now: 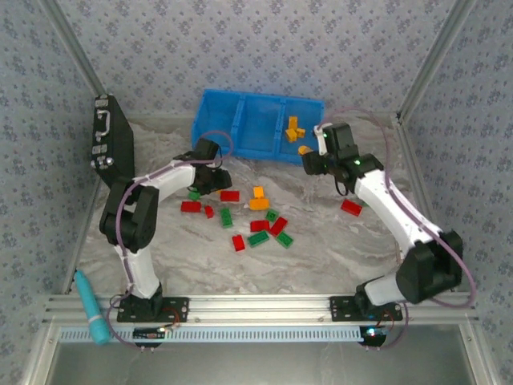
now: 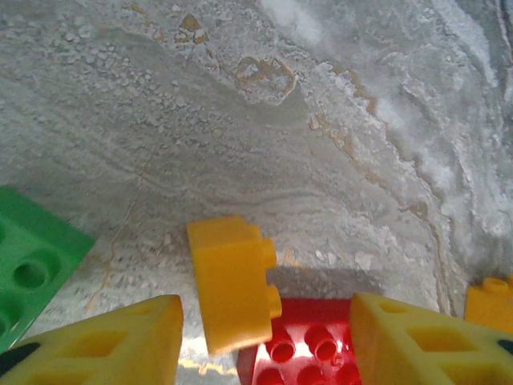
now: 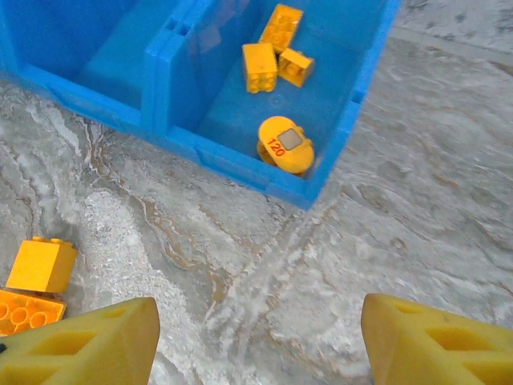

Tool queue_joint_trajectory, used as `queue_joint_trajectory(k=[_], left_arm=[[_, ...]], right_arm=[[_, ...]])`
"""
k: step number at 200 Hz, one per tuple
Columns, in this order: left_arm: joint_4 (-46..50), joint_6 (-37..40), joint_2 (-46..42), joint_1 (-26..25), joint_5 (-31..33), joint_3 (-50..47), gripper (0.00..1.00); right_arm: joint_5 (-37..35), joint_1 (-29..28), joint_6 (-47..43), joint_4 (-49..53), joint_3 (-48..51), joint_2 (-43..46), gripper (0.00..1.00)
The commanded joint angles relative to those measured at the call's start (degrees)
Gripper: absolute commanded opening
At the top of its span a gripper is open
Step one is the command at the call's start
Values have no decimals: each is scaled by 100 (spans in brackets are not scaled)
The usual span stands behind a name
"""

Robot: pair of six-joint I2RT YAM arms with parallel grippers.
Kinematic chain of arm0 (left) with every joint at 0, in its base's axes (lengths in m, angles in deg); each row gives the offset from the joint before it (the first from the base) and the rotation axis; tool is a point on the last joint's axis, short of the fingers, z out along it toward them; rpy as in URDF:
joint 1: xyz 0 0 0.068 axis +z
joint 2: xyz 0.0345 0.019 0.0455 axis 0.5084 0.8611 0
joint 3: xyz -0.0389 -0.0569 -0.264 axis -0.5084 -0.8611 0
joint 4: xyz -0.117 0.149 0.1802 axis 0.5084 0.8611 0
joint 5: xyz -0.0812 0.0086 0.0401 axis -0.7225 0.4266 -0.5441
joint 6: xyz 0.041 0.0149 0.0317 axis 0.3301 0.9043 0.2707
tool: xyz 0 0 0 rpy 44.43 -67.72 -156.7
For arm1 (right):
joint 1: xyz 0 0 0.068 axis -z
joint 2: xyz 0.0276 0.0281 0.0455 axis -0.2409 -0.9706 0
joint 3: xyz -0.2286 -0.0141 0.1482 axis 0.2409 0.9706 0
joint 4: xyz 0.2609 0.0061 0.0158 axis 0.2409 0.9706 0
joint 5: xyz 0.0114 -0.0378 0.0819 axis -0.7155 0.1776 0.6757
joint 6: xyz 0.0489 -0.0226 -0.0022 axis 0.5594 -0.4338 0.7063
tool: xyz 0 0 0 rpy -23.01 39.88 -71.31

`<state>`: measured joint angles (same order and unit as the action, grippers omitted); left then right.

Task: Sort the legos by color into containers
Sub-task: Pick up the lego from the center of the table.

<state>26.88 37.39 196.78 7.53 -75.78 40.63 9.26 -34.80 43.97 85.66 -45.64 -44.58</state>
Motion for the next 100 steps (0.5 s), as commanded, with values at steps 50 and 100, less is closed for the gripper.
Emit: queue_joint_trajectory(k=[50,100], left_arm=[[81,150,657,-53,125,490,39],[190,305,674,-129,135,755,24]], right_arm=[[312,-110,655,49,869,1051,69],[334,-408,1141,135,1351,1150,69]])
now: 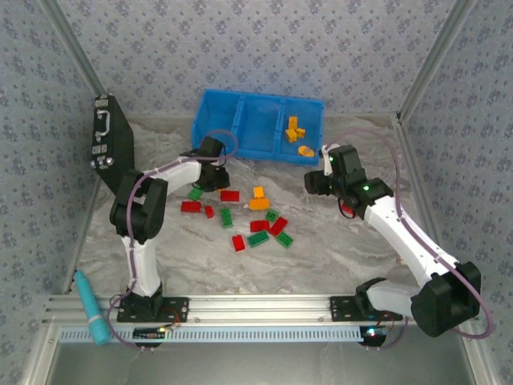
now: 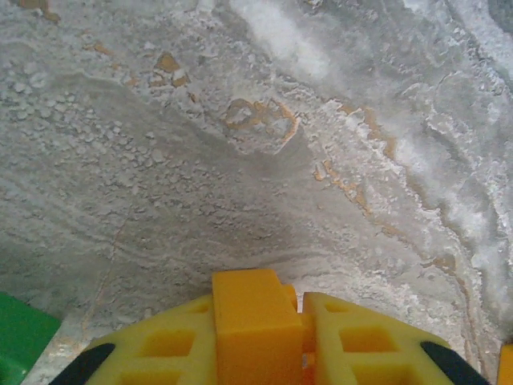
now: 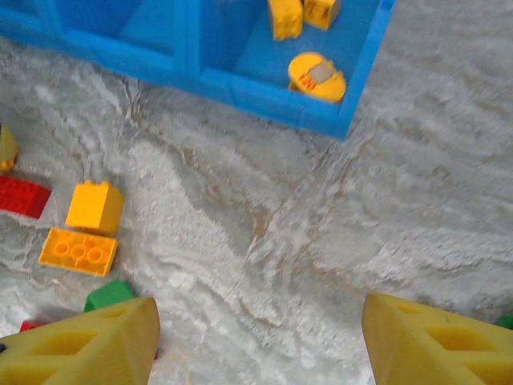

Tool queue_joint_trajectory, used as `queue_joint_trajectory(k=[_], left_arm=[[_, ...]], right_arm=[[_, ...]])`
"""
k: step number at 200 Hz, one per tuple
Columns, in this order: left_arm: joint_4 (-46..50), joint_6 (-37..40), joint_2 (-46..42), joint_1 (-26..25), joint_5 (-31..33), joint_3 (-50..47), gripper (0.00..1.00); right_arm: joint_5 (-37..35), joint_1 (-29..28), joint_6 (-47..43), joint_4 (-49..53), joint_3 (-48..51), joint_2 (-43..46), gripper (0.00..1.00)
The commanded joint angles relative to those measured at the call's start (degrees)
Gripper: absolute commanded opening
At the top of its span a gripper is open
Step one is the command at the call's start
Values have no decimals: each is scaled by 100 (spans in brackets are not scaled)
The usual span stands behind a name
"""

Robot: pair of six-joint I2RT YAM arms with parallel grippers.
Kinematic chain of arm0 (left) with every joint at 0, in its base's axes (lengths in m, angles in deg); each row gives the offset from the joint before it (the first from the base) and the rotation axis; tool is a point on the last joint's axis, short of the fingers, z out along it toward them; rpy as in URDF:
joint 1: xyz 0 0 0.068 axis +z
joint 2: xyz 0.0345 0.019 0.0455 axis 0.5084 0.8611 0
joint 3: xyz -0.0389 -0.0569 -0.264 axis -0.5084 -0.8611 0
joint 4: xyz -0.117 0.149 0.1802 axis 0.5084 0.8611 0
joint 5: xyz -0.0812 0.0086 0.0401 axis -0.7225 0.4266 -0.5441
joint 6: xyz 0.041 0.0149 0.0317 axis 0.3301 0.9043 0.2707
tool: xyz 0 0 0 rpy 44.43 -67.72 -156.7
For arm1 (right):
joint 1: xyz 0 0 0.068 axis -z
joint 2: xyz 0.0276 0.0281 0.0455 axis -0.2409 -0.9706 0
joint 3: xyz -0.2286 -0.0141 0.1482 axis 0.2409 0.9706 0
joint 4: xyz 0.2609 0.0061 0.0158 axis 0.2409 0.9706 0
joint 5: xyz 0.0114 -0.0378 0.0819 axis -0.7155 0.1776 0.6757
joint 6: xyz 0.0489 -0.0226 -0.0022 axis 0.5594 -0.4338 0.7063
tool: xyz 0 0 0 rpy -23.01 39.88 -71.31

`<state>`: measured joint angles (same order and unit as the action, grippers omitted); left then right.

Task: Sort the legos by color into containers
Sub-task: Pick up the lego from the center of the table, then place the lego in the container.

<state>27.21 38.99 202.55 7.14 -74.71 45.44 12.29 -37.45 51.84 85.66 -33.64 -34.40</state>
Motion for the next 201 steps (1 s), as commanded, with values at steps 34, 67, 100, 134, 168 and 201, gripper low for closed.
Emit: queue_joint_trajectory(k=[34,67,100,134,168,201], left_arm=[[465,279,10,-235,19,766,22],[537,217,-120,-600,-14,1752,21],[400,36,257,-1091,-82,3158,22],[591,11,1262,-1442,-105,4927,22],[746,-82,2384,-1670,-151,6576,22],[962,-343,3394,-1726,-200,8124,21]], right_arm=[[-54,-199,561,229,392,273,69],[-53,-188,889,97,847,438,69],[182,-174,1209,-273,1306,536,69],[264,-161,1285,-521,1542,550,69],[414,-114,1108,-824,1553,238,69],[477,-120,1096,-1123,1652,171,69]])
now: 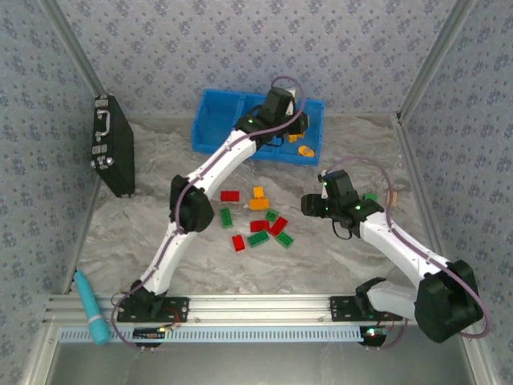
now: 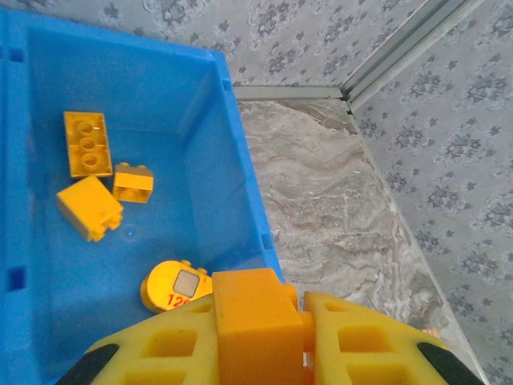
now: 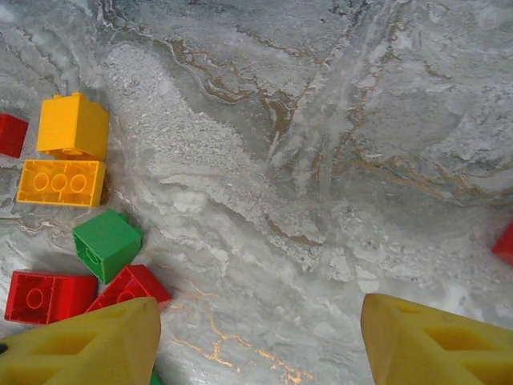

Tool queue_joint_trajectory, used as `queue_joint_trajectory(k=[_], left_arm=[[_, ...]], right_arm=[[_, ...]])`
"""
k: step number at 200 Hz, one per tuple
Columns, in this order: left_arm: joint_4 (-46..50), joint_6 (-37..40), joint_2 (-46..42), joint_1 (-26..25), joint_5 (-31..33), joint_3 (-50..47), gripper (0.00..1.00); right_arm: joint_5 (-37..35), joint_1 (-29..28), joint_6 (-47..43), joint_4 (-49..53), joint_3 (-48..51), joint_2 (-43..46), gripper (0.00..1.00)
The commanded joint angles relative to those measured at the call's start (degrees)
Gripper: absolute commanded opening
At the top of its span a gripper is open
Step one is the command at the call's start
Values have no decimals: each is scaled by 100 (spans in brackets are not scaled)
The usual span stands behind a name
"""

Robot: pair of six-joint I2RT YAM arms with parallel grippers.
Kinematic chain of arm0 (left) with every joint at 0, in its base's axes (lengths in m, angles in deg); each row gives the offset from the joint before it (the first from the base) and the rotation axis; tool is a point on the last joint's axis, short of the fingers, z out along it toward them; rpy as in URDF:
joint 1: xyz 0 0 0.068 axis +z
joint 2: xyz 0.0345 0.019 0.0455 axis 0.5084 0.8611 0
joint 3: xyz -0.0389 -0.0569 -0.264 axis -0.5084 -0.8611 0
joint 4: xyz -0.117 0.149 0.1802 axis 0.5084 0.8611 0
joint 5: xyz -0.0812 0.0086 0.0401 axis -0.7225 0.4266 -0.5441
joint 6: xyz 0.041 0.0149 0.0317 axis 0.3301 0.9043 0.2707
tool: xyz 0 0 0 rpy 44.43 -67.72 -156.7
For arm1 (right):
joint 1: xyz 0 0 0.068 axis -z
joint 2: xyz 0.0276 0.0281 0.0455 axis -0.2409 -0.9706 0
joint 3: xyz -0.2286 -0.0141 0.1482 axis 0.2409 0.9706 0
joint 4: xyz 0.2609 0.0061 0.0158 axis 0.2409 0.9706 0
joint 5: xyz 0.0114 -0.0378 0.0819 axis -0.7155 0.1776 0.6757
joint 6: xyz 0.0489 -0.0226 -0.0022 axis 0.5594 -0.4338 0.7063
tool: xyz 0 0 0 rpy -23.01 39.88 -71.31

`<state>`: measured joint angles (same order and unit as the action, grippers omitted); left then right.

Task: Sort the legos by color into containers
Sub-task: Place the lego in the container.

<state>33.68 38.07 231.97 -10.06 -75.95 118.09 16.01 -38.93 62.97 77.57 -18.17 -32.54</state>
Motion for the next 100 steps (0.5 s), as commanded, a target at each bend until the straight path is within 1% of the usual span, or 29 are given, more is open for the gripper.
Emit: queue_joint_trajectory(k=[1,25,47,68,83,100], left_arm=[[304,-252,470,-7,-72,880,21],[71,-339,691,-3,109,954,22],[14,-401,874,29,240,902,26],[-27,-596,1061,73,188,858,33],[-40,-634,1142,81,197,858,41],[-100,-595,1156,74,223,833,43]], right_arm=[[110,20,-17,-322,108,-12,69],[123,18,42,-429,264,79,69],[124,14,80,-440,385,185,69],[61,0,105,-372,469,351,69],[5,1,137,-337,552,458,69],[22,6,128,-355,603,491,69]])
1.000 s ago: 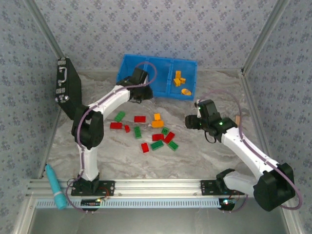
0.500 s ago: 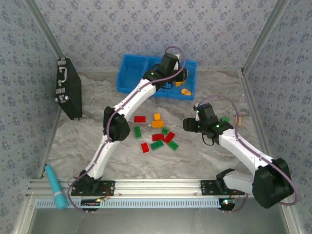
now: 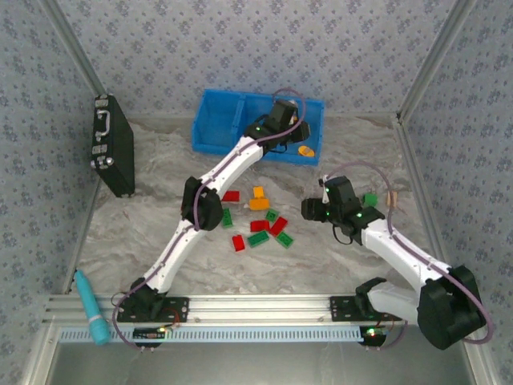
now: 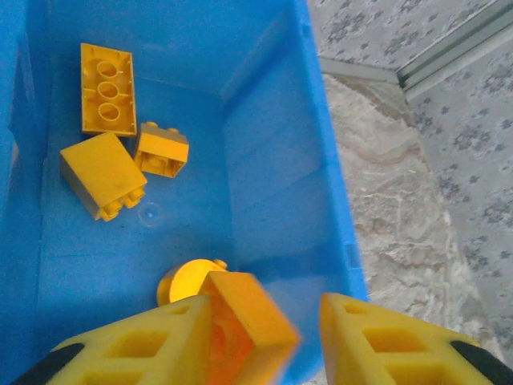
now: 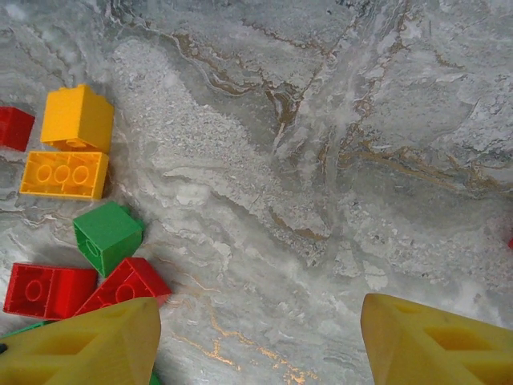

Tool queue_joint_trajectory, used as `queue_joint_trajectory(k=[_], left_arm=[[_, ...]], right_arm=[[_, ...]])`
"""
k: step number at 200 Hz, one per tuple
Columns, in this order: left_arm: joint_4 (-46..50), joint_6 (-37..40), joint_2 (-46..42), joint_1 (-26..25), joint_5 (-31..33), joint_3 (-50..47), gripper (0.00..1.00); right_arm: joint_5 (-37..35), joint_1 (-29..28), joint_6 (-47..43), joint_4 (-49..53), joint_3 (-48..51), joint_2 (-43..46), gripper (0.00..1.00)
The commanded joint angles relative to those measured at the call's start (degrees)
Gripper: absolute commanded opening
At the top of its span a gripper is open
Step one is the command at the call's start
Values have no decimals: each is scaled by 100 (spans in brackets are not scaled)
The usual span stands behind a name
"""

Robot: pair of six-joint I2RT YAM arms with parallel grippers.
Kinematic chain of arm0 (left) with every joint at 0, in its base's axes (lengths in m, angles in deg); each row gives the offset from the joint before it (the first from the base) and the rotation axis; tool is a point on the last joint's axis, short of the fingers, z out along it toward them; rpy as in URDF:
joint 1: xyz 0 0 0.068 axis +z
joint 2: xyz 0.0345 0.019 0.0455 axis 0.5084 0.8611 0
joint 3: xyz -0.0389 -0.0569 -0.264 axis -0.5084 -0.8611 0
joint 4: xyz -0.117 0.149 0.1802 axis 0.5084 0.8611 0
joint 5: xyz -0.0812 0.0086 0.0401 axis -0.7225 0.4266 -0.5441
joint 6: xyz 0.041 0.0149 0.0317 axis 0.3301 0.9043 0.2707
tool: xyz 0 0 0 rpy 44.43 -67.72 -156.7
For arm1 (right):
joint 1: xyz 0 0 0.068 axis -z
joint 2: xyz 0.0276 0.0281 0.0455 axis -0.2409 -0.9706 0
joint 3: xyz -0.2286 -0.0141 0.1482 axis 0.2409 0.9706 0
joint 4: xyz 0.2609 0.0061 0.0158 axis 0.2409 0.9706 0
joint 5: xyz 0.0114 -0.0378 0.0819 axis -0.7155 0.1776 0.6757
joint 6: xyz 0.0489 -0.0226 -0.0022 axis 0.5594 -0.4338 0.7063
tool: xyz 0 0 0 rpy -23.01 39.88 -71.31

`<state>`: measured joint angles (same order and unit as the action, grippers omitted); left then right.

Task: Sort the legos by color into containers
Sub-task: Place the lego in the container, then pick up the lego from the center of the table.

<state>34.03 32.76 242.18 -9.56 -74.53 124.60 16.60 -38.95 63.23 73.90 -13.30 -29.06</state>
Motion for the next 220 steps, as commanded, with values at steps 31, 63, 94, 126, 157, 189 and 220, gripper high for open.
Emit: queue_joint_trajectory(k=[31,63,94,126,157,189,220], left_arm=[[-133,-23,-11,30,73,198,48],[41,517,-674,69,10,194,49],[454,1468,-1605,239,112,46,51],[829,2124,-2911,725,99,-1108,60],[350,2555,-4730,1259,367,-3598,66],[-133,2568,-6617,1962,389,-5995,70],[98,2793,-8024,2474,417,-7298,76]], right_arm=[[268,5,-198,-5,-34,-74,70],[811,-40,-479,-205,-243,-446,71],[1023,-302,-462,-375,-628,-977,72],[1040,-665,-291,-447,-1338,-1753,73],[997,-989,-146,-381,-2169,-2762,73],[1032,-1014,141,-7,-3000,-3692,72],[1091,-1036,0,370,-3657,-4201,73]])
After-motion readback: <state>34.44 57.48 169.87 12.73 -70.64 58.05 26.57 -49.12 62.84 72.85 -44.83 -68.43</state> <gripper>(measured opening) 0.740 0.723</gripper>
